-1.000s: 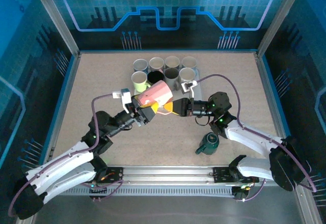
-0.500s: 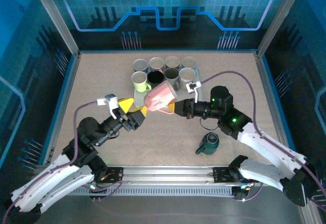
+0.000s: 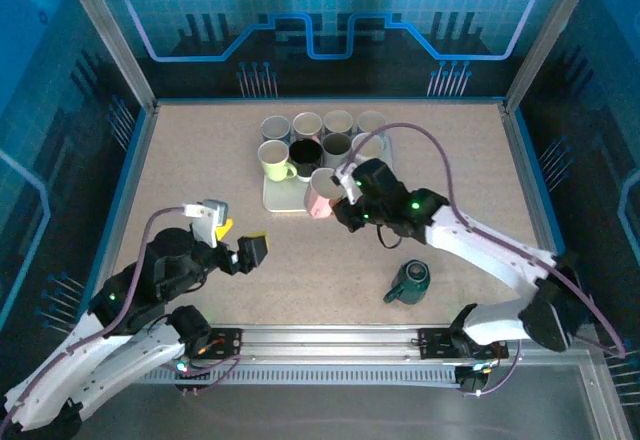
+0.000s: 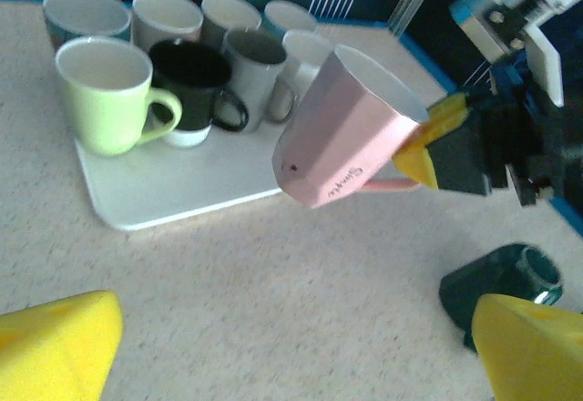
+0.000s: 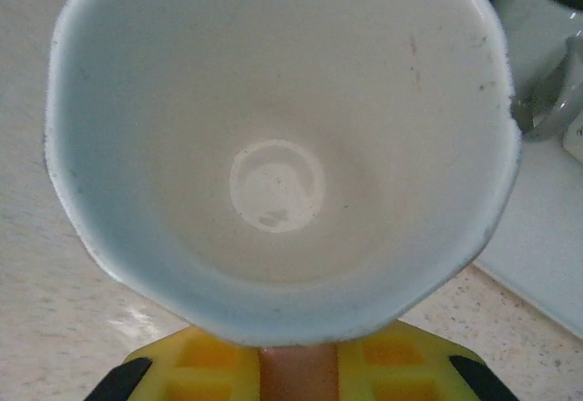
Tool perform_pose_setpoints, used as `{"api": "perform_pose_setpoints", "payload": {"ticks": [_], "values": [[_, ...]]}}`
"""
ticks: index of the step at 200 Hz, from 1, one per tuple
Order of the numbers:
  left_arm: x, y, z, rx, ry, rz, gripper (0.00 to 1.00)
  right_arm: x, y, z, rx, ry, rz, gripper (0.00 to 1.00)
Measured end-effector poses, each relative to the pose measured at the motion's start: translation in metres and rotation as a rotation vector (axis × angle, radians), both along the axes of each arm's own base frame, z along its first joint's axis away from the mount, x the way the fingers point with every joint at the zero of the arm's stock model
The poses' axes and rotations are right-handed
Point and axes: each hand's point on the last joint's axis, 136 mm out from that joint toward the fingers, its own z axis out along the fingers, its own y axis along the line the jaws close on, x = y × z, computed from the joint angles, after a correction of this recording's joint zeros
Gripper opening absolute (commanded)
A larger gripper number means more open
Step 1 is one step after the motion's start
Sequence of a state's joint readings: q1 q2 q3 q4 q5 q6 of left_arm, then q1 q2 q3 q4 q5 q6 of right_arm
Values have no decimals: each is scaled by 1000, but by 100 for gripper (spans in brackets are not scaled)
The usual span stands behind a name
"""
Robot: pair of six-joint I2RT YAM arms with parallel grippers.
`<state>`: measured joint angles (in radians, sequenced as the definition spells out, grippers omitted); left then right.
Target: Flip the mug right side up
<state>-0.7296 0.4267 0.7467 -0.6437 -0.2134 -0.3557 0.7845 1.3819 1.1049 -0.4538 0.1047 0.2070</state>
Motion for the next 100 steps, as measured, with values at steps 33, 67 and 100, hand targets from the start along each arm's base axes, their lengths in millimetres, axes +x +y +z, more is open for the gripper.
{"api": "perform_pose_setpoints", "payload": {"ticks": [33,67,100], "values": [[-4,3,-12,24,26,-1,99,26,13,-25,-101,-1,0,0],[-4,3,-18,39,39,-5,99,49,24,-39,-152,-24,-13,0],[-5,2,-20,49,37,-19,99,69,32,-53,-197,-54,-26,0]]}}
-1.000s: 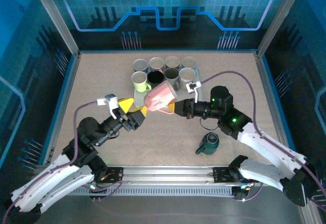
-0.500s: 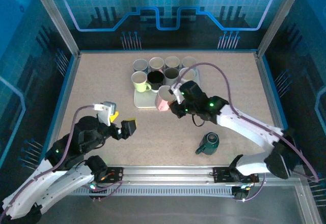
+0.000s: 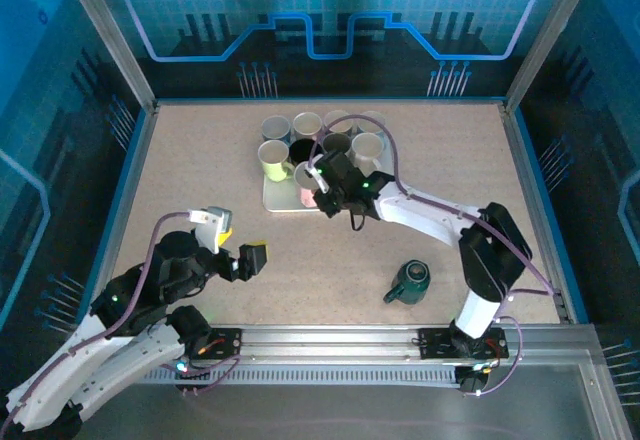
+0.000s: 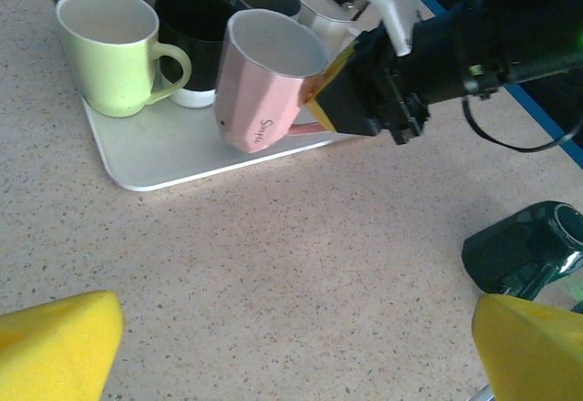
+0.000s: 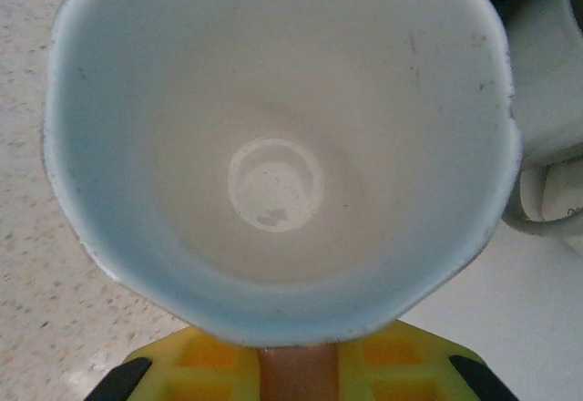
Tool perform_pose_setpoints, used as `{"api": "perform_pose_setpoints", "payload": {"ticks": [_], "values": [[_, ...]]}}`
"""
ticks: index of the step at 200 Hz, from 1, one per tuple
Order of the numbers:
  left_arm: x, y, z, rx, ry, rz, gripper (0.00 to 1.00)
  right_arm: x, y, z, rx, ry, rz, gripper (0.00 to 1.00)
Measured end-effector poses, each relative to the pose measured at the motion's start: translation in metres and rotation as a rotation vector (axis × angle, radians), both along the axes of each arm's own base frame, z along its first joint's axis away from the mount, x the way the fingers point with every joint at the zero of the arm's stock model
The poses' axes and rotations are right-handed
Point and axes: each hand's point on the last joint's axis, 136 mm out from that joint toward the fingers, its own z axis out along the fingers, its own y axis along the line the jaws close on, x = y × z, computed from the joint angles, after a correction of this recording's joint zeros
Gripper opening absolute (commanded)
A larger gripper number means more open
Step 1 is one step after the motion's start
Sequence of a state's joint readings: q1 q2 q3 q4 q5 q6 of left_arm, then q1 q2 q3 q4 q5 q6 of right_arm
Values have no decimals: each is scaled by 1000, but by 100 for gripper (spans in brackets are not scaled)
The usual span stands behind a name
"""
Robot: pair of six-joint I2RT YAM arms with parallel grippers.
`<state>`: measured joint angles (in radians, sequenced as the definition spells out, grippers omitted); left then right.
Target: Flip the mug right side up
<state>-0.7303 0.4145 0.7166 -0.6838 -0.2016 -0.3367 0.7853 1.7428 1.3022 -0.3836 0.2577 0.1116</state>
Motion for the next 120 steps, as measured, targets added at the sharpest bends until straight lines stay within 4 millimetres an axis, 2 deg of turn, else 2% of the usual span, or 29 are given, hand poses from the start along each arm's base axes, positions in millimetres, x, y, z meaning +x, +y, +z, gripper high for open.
{"api": "perform_pose_setpoints", "payload": {"ticks": [45,90,120], "values": [[0,0,-1,7,1,-3,99,17,4,-16,-55,-24,-11,0],[1,-1,-2,11,2,-3,99,23,5,-28,-72,-24,-11,0],[1,-1,-2,12,4,-3,99,24,5,-32,-78,-21,-14,5]]}}
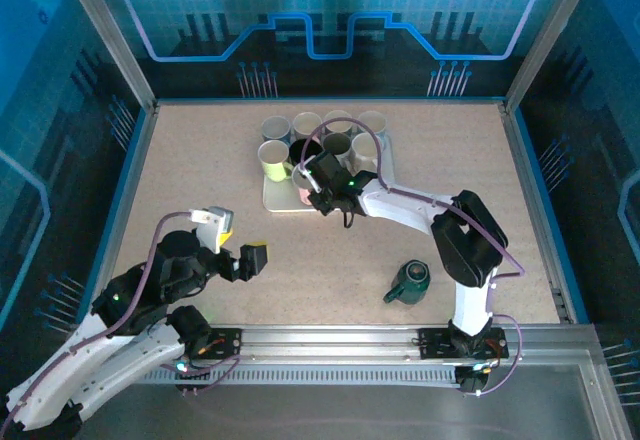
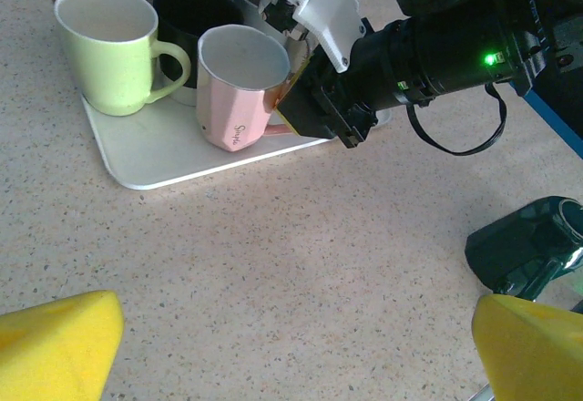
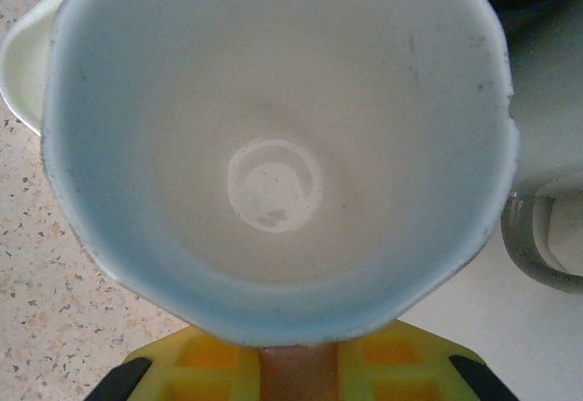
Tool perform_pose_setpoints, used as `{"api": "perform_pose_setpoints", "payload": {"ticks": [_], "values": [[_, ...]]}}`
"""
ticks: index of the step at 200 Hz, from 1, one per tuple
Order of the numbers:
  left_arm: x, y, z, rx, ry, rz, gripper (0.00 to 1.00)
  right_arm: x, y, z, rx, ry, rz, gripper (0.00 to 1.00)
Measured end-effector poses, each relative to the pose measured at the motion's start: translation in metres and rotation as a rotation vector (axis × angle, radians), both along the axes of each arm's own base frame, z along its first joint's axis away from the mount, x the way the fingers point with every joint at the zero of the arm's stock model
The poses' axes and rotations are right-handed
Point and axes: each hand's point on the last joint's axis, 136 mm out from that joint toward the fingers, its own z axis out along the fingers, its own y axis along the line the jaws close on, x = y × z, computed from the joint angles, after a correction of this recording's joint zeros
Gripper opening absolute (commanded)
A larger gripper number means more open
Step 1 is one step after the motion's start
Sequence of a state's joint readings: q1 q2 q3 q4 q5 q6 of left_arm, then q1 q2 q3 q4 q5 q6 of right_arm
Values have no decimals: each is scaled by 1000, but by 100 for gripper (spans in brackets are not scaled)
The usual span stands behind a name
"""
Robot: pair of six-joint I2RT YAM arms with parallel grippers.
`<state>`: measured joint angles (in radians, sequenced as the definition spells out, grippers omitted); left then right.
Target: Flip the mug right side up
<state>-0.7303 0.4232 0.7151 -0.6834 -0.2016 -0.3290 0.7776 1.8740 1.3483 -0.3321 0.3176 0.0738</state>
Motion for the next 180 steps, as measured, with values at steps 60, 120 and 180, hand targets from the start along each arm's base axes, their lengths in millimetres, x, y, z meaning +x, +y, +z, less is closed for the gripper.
{"api": "perform_pose_setpoints", "payload": {"ticks": [60,120,180], "values": [[2,-2,-4,15,17,0,99,1,-4,-5,9,9,-12,21],[3,-2,-6,20,22,0,99,4,-11,-7,31,8,-44,47],[5,-4,-10,35,39,0,99,-18,-24,47,154,-51,-48,69]]}}
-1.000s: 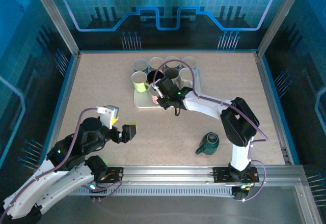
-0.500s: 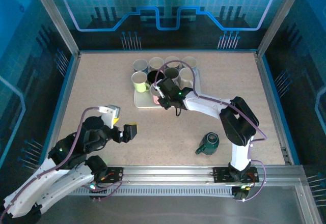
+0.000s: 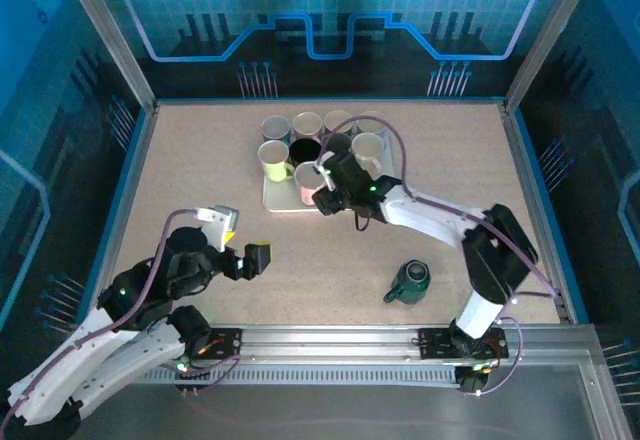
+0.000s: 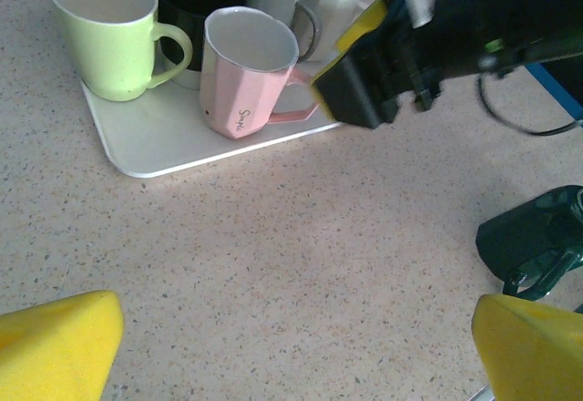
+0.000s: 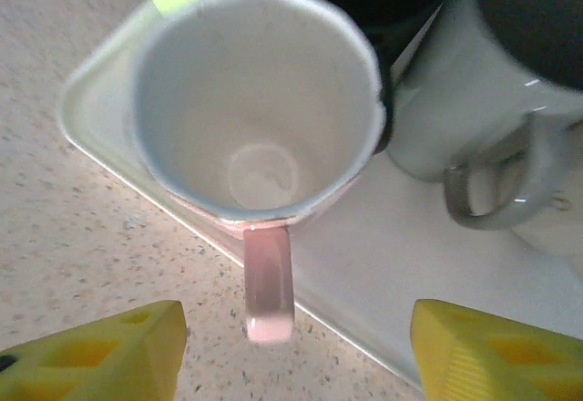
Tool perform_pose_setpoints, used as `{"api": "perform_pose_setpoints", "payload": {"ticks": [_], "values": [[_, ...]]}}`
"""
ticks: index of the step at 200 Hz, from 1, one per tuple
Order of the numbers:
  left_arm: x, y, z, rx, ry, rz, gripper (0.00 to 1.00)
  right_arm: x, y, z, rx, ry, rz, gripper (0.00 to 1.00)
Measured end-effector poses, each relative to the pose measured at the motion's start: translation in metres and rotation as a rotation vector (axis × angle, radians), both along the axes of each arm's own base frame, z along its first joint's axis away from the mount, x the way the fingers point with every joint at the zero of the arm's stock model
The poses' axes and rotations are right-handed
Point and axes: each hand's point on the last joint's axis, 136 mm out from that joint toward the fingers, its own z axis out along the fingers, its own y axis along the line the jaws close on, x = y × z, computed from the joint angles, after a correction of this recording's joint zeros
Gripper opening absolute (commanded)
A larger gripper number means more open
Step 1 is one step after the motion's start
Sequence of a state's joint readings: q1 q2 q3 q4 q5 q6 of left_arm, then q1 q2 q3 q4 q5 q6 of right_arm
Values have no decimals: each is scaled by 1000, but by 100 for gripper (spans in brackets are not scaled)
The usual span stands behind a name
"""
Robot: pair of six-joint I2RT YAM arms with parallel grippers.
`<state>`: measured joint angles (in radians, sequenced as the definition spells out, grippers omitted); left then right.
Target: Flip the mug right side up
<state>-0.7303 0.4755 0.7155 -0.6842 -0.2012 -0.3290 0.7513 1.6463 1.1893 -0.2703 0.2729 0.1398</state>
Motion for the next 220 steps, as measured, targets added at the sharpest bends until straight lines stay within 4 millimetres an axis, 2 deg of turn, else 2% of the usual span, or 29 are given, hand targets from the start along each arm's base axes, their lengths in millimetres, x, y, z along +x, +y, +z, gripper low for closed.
{"api": "perform_pose_setpoints", "payload": {"ticks": [34,52,66,95,133,152,176,195,220], "values": [[5,-10,-11,64,90,-16,99,-22,-21,72,147,-104,-34,67],[11,-25,-5,77,133,-45,99,-33,-40,107,211,-159,-83,66],[14,-44,0,95,149,-92,99,-39,-58,130,253,-195,-126,66],[10,-108,0,176,182,-260,99,-53,-101,168,306,-275,-223,66],[7,-206,-17,293,207,-465,99,-84,-153,216,376,-403,-299,70],[4,-252,-23,317,220,-565,99,-96,-171,226,384,-447,-324,72],[-1,-298,-33,329,246,-663,99,-106,-187,222,364,-466,-348,73],[-7,-321,-45,345,273,-724,99,-110,-196,214,332,-464,-361,75],[-13,-335,-57,365,313,-764,99,-114,-212,207,281,-470,-402,76]]}}
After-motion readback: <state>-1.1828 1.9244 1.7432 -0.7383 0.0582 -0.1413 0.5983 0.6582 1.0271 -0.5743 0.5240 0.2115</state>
